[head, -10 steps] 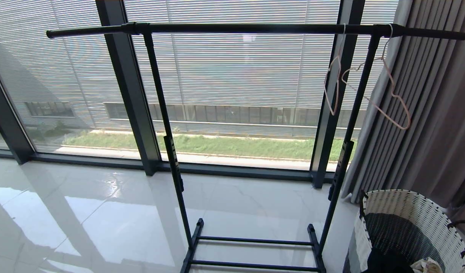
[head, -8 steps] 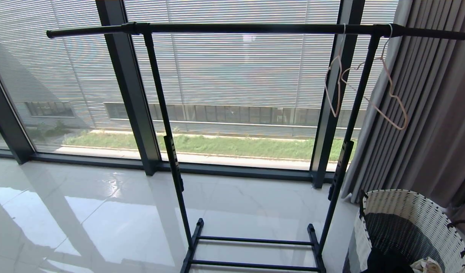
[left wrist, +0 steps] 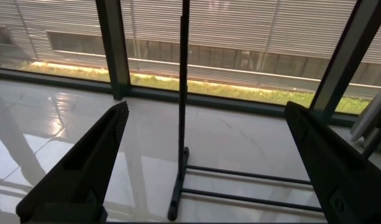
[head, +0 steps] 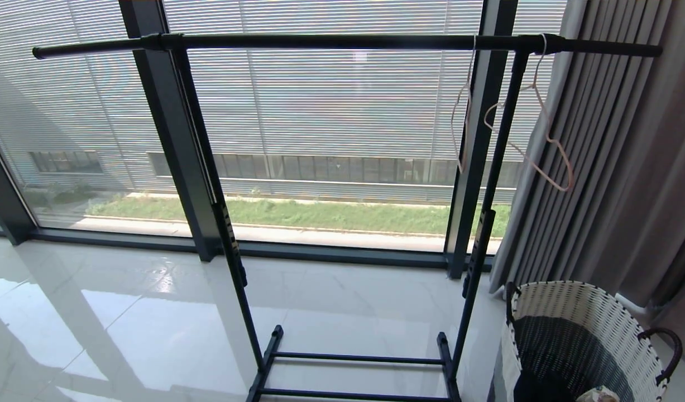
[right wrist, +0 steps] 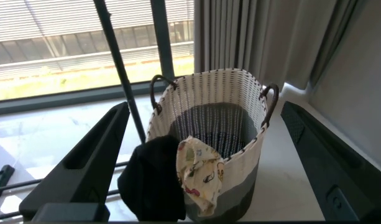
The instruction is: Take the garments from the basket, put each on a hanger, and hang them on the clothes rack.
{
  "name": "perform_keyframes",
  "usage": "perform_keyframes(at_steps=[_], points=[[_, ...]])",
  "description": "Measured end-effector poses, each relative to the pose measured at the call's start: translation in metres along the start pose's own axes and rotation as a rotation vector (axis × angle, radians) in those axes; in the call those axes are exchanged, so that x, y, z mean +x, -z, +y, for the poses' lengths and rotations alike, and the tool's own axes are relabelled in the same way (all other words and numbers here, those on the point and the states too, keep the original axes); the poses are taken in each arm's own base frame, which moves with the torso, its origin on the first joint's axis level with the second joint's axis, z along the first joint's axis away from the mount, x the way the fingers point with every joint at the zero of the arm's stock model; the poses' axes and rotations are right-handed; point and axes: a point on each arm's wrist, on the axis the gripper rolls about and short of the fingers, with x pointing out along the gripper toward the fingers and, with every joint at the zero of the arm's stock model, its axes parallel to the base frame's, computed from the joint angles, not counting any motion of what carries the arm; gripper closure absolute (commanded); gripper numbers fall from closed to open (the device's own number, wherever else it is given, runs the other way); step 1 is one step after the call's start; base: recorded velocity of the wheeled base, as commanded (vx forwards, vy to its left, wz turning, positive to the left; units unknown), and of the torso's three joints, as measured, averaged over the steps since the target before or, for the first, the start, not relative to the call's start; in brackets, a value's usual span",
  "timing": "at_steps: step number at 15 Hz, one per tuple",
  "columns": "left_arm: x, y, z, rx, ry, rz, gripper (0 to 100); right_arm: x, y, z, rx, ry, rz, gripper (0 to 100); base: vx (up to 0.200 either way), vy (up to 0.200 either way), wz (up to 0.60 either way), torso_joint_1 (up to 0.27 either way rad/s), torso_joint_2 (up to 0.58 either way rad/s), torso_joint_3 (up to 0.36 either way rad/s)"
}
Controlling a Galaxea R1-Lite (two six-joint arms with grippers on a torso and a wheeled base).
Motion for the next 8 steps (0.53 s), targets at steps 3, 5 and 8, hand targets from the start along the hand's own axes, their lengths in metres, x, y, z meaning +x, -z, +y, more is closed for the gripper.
perform_keyframes(at_steps=[3,5,8], points=[[0.0000,0.0000,0.0000,-0.001,0.000,0.000,0,0.0000,0.0000,0.0000,0.000,-0.001,0.000,0,0.000,0.000,0.00,0.000,0.00,0.000],[0.0000,0.0000,0.0000,-0.002,0.001,0.000,0,0.0000,0.0000,0.0000,0.003,0.001,0.000,0,0.000,0.000,0.00,0.000,0.00,0.000],[0.0000,0.0000,0.0000,-0.005,-0.001,0.000,0,0.0000,0.0000,0.0001,-0.002,-0.002,0.000,0,0.000,0.000,0.00,0.000,0.00,0.000]])
